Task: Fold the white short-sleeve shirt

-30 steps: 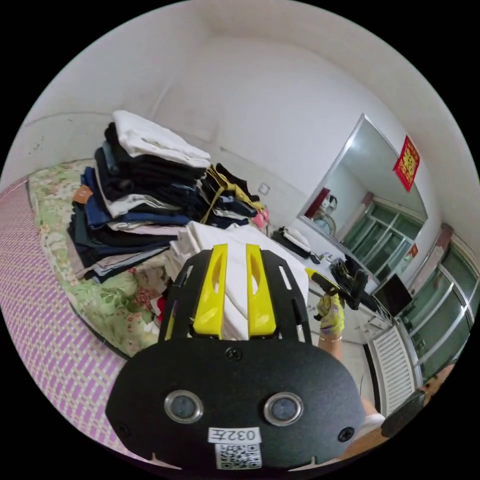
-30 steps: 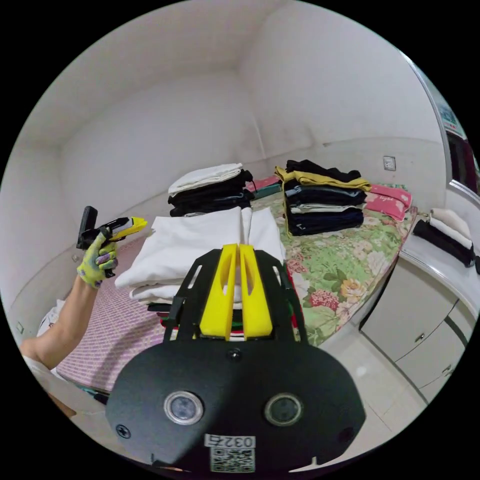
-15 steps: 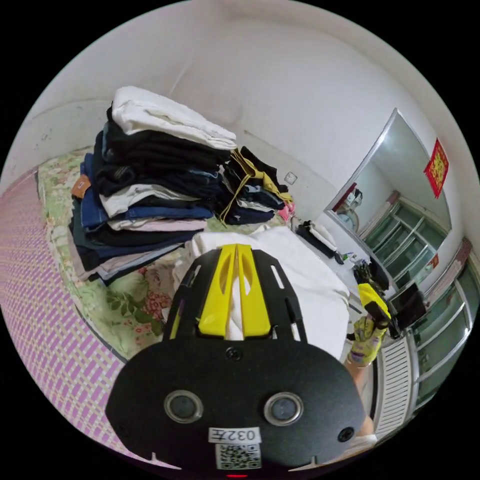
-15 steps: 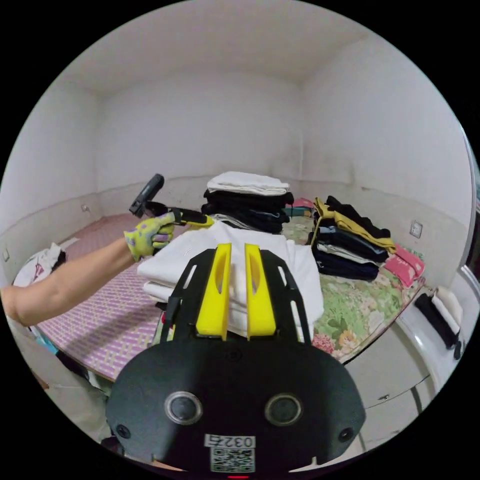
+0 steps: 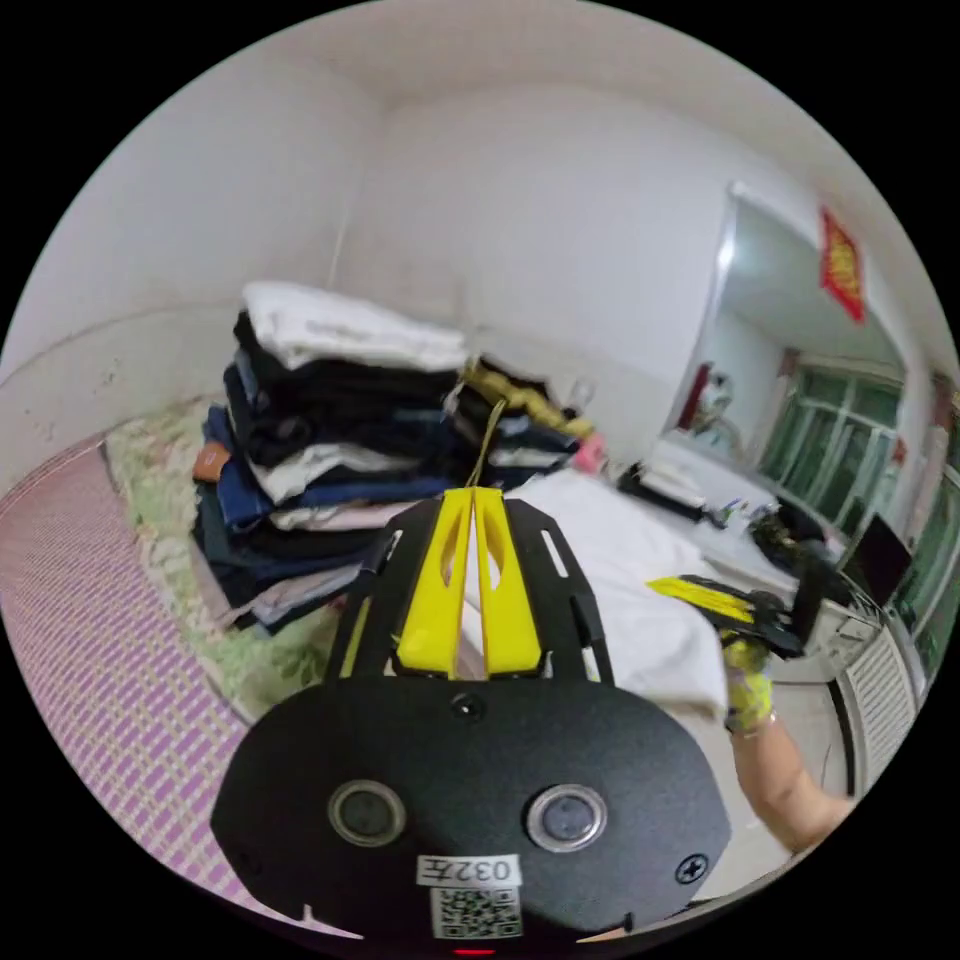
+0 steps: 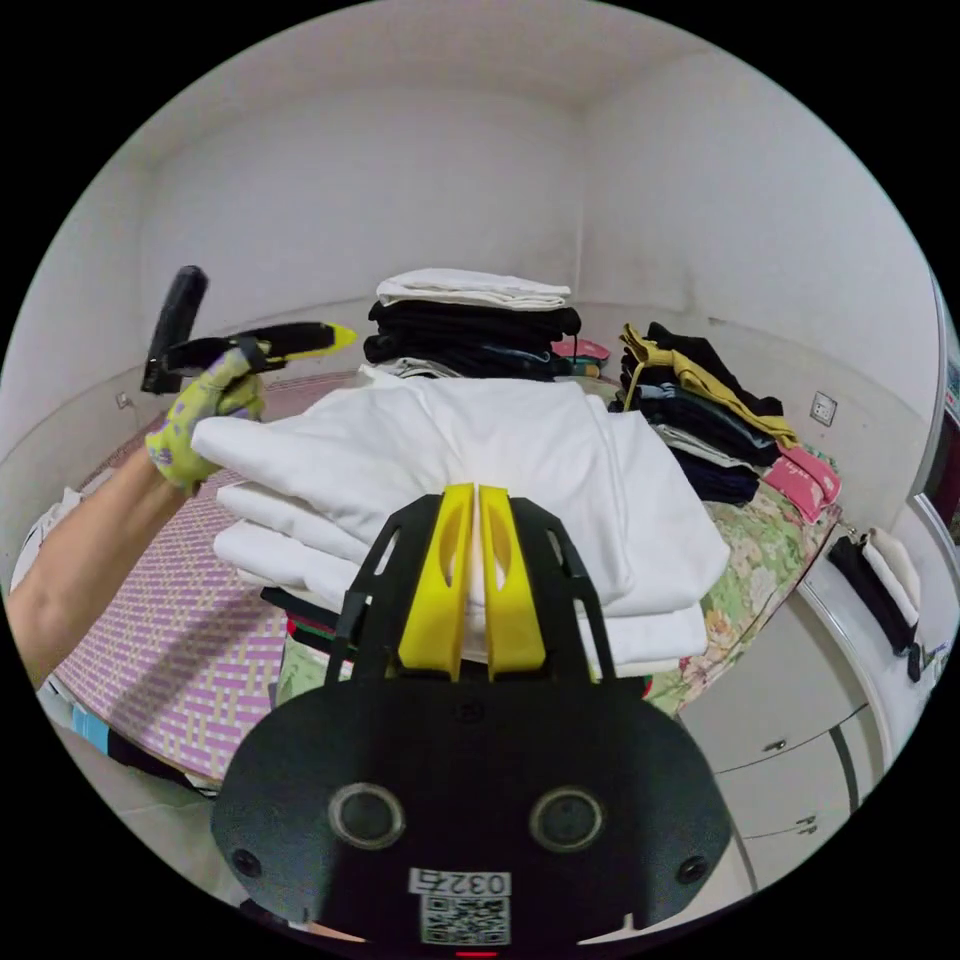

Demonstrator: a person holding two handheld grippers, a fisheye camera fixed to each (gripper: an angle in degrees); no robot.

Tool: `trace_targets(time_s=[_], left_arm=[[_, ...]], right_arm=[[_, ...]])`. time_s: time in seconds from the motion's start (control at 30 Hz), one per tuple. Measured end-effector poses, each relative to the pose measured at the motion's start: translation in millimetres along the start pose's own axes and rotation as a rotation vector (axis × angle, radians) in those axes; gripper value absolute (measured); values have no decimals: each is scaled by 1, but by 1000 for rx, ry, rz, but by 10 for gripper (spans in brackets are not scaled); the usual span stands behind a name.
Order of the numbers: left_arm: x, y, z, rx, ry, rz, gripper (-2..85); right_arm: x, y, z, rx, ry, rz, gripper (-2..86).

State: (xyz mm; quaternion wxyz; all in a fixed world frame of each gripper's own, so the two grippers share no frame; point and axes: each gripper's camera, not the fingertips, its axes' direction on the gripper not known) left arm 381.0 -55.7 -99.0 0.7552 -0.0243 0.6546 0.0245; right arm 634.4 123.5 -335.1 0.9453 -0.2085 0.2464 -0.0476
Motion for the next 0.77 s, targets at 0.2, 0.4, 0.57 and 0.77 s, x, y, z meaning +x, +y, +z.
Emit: trace_targets(time_s=[0.2,0.4,0.57,0.77], left_arm=[[31,141,-150,66,159,165,-9],[23,320,-320,-42,-2,-19,-9],[44,431,-414,-98,-244,-230,-9],[84,504,-463,-119,-527,-345,-9]], right_arm=[[5,-24,-1,-33,26,15,-9],[-42,-7,-128,447,-7,-40,-10],[-153,59,-125,551,-480,-262,-10],[-298,130,-12,204,-1156,-317,-10]])
